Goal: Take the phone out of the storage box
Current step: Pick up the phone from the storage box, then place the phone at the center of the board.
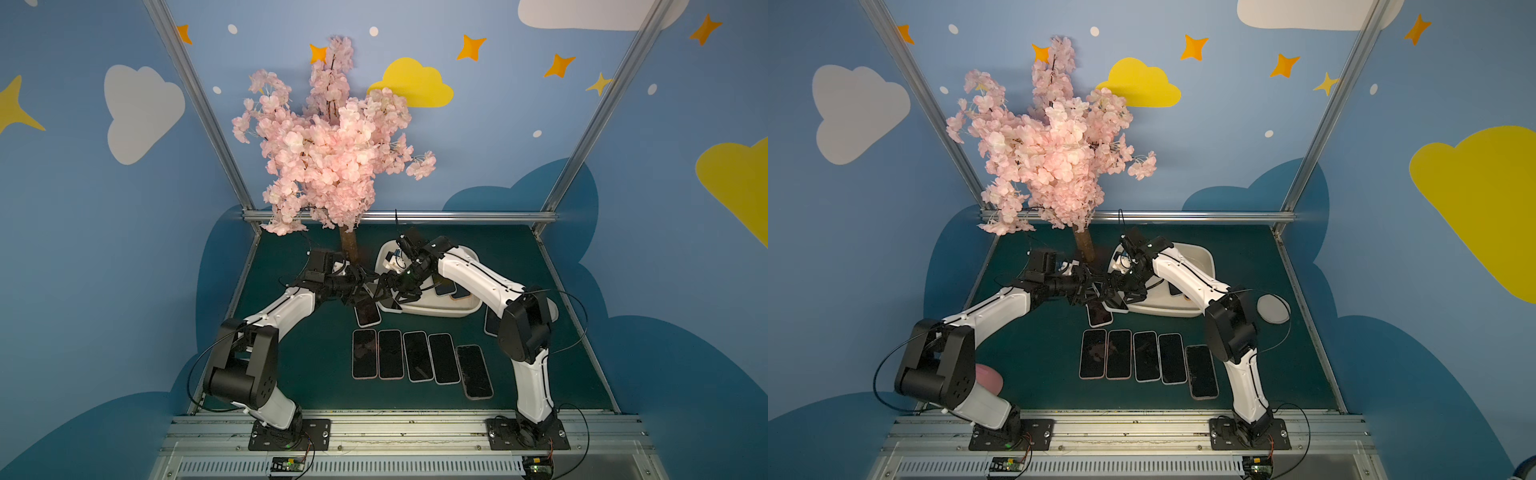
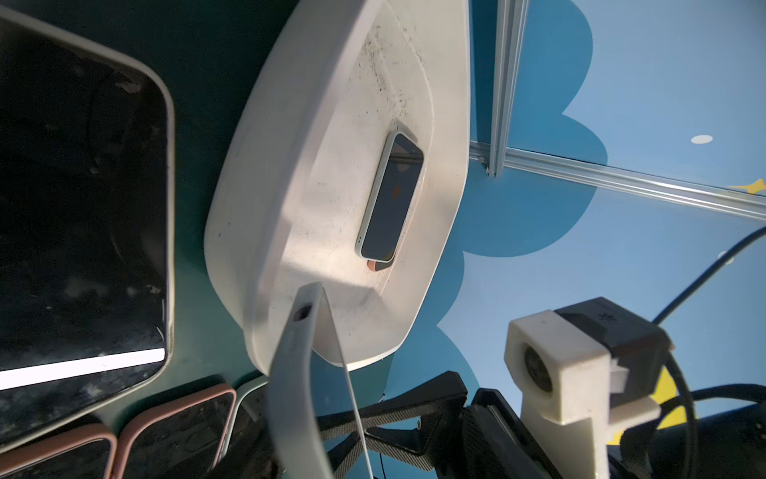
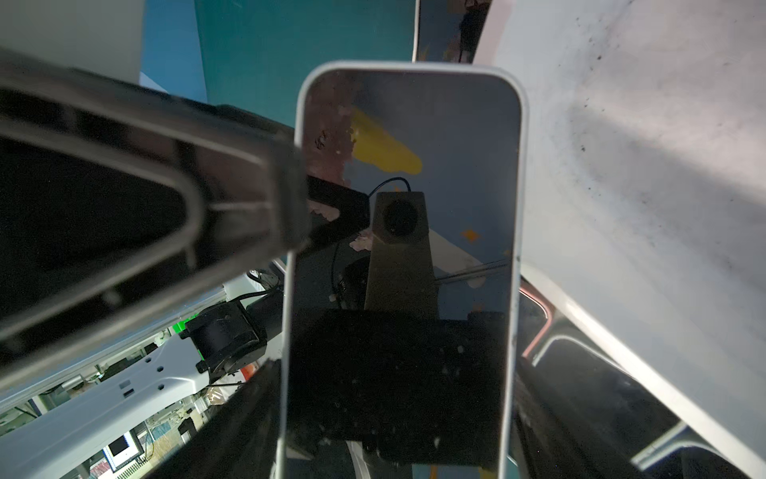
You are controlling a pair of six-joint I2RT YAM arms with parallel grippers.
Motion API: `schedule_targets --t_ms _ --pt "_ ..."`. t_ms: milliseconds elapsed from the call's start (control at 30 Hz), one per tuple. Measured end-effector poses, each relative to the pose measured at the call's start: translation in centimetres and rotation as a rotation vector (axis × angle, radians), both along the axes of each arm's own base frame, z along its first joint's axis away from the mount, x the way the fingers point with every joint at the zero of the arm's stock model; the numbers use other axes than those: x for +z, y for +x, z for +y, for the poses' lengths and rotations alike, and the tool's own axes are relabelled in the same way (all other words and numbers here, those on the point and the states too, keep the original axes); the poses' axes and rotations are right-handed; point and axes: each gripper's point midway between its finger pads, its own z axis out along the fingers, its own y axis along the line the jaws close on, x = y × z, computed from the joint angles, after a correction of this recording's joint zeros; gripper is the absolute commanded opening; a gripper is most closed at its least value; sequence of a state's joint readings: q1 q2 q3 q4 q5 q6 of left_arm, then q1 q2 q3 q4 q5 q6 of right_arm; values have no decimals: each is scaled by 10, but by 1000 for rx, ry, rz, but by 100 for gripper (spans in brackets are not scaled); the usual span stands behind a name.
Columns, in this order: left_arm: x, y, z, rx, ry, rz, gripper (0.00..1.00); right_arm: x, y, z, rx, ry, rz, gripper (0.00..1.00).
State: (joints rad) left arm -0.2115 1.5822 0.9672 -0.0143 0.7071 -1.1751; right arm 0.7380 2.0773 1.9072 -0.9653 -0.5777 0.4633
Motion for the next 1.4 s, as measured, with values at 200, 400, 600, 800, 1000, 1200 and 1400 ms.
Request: schedule_targets --t_ms 200,400,600,800,1000,1200,1400 --pt "-2 -3 -1 -8 9 12 43 2 -5 5 15 5 -6 64" --pt "-6 -5 1 -12 23 24 22 7 -4 7 16 12 -15 64" --pt "-7 -7 2 -14 27 31 5 6 -5 8 18 0 -26 68" --pt "-7 -8 4 -22 24 33 2 6 -6 8 20 -6 -30 78" --pt "-1 -13 9 -58 21 0 3 12 -5 9 19 7 -27 99" --pt "30 -35 32 -102 53 -104 3 29 3 3 -8 45 -33 99" --pt "50 -73 54 -170 153 -210 3 63 19 -15 -73 102 -79 99"
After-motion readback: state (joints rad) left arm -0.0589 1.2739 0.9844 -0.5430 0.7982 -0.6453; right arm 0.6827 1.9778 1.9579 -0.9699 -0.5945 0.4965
